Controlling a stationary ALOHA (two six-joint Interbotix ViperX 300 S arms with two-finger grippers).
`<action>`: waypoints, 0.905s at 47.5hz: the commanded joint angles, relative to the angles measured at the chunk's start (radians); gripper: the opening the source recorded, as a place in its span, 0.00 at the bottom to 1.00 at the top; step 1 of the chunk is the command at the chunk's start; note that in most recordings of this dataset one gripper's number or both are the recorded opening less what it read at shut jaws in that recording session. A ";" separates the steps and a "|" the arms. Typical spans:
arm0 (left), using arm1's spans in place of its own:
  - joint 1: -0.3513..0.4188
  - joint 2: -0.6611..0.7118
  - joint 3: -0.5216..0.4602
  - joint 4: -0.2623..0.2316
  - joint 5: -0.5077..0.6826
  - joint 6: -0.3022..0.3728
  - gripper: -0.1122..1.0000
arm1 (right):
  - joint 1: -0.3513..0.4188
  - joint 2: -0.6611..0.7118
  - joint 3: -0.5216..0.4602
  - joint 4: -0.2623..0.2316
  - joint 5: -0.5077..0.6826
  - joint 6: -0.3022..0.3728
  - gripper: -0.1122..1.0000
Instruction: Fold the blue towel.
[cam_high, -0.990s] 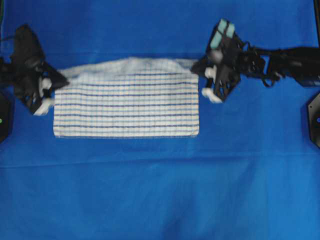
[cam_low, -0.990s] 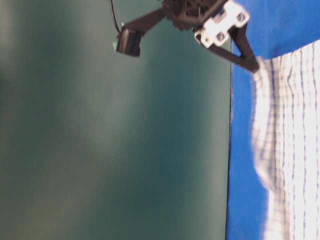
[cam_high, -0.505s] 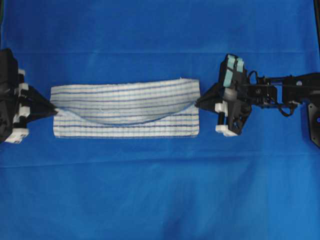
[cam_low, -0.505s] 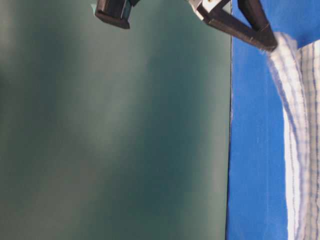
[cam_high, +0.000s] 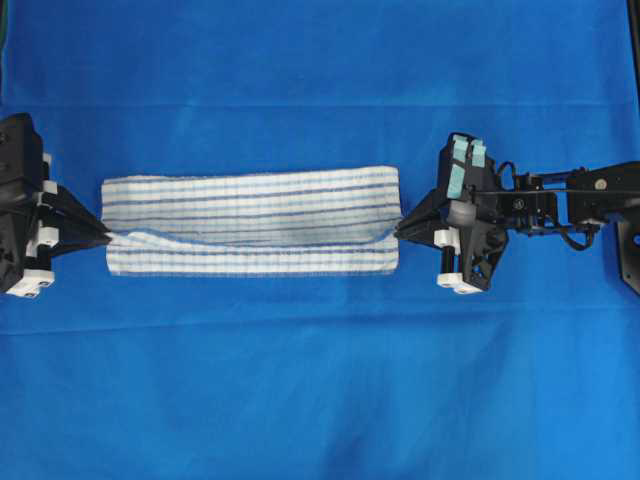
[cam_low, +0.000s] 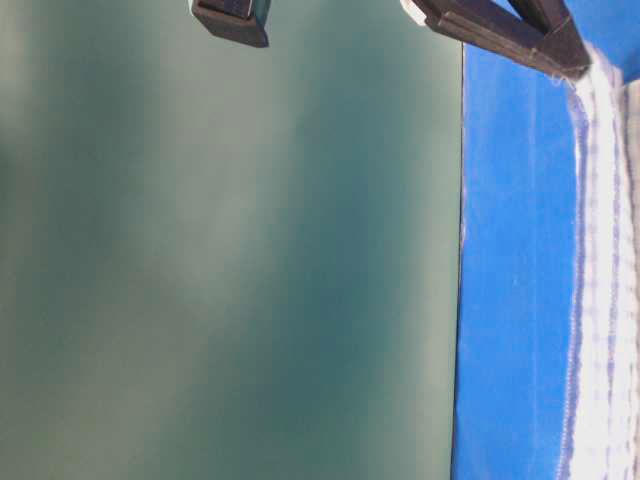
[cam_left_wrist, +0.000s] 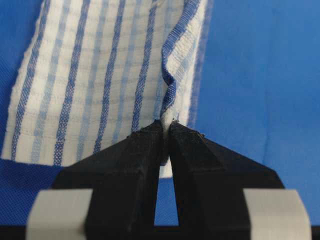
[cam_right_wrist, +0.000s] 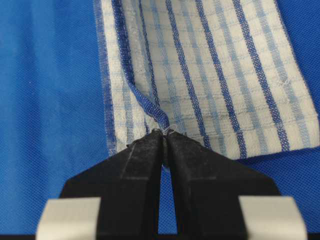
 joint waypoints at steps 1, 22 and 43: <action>-0.003 0.029 -0.009 -0.002 -0.014 -0.002 0.13 | 0.002 -0.005 -0.023 0.003 -0.003 0.002 0.15; 0.005 0.003 -0.012 0.002 -0.012 0.003 0.75 | 0.018 0.014 -0.080 0.000 0.063 0.003 0.69; 0.193 -0.009 -0.014 0.005 -0.021 0.021 0.73 | -0.179 -0.005 -0.097 -0.018 0.055 -0.006 0.66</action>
